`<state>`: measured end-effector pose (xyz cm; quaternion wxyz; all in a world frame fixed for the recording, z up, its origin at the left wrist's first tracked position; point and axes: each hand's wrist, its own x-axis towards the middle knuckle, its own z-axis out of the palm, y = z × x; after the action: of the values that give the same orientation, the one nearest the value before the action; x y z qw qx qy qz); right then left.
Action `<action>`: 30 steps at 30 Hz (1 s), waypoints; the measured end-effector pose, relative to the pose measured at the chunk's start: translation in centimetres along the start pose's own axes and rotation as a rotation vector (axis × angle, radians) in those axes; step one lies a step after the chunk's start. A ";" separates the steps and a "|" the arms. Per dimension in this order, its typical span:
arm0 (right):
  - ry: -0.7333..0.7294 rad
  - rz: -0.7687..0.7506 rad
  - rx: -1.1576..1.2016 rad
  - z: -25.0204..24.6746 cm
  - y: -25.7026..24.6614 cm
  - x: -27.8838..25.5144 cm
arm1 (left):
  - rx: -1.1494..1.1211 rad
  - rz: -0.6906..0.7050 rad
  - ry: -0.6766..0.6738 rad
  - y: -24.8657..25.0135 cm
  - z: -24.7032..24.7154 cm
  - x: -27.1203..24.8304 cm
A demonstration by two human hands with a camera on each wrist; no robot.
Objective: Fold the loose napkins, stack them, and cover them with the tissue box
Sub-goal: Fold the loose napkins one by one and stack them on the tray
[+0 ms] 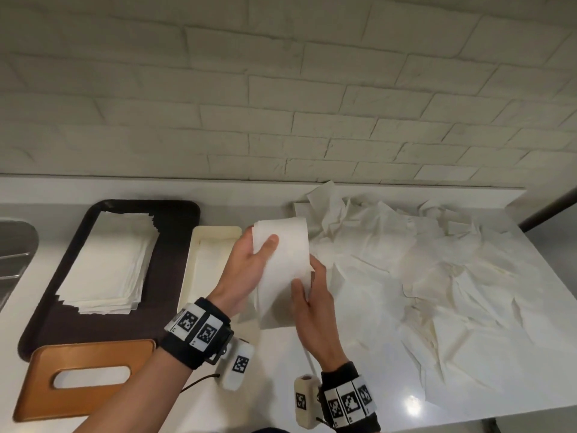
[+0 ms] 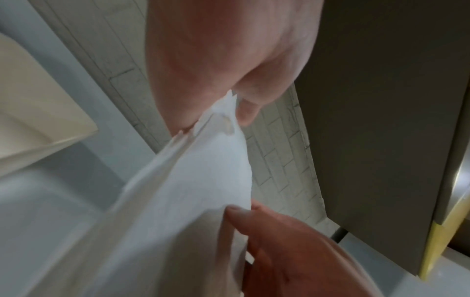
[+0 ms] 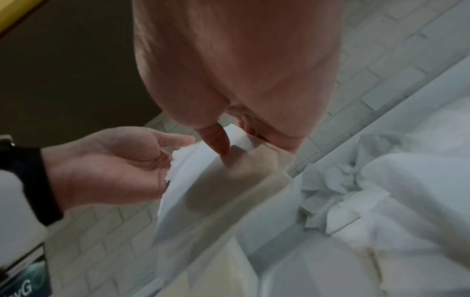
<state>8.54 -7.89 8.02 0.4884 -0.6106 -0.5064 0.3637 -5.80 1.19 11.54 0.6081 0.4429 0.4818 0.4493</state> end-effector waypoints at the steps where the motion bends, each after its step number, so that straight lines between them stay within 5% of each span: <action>1: 0.000 0.005 0.040 0.5 -0.4 0.0 | 0.043 0.012 0.009 -0.2 -0.5 0.4; 5: -0.061 -0.046 0.015 2.6 -0.7 0.0 | 0.083 0.016 0.137 0.6 -3.5 2.4; 9: -0.137 -0.049 -0.160 6.0 -0.8 0.9 | 0.356 0.122 0.187 3.0 -7.6 3.9; 16: -0.437 0.233 -0.434 13.9 -1.4 4.4 | 0.940 0.238 0.194 1.9 -14.0 5.2; 19: -0.553 0.288 -0.555 14.7 -1.7 4.5 | 1.163 0.264 0.051 0.2 -14.3 5.0; 22: -0.627 0.256 -0.636 13.8 -2.2 4.0 | 1.379 0.139 -0.272 -1.2 -13.2 4.6; 24: -0.573 0.181 -0.647 12.5 -2.1 4.0 | 1.571 0.007 -0.427 -2.4 -12.2 4.3; 27: -0.303 0.078 -0.655 8.5 -1.5 4.8 | 1.795 -0.100 -0.530 -4.2 -11.4 3.9; 30: 0.032 0.057 -0.660 1.6 0.9 5.9 | 1.752 -0.097 -0.465 -3.8 -11.3 4.3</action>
<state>8.56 -1.80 6.99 0.2618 -0.7552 -0.5720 0.1841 -15.94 5.81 5.37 0.1535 0.8057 0.5341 -0.2051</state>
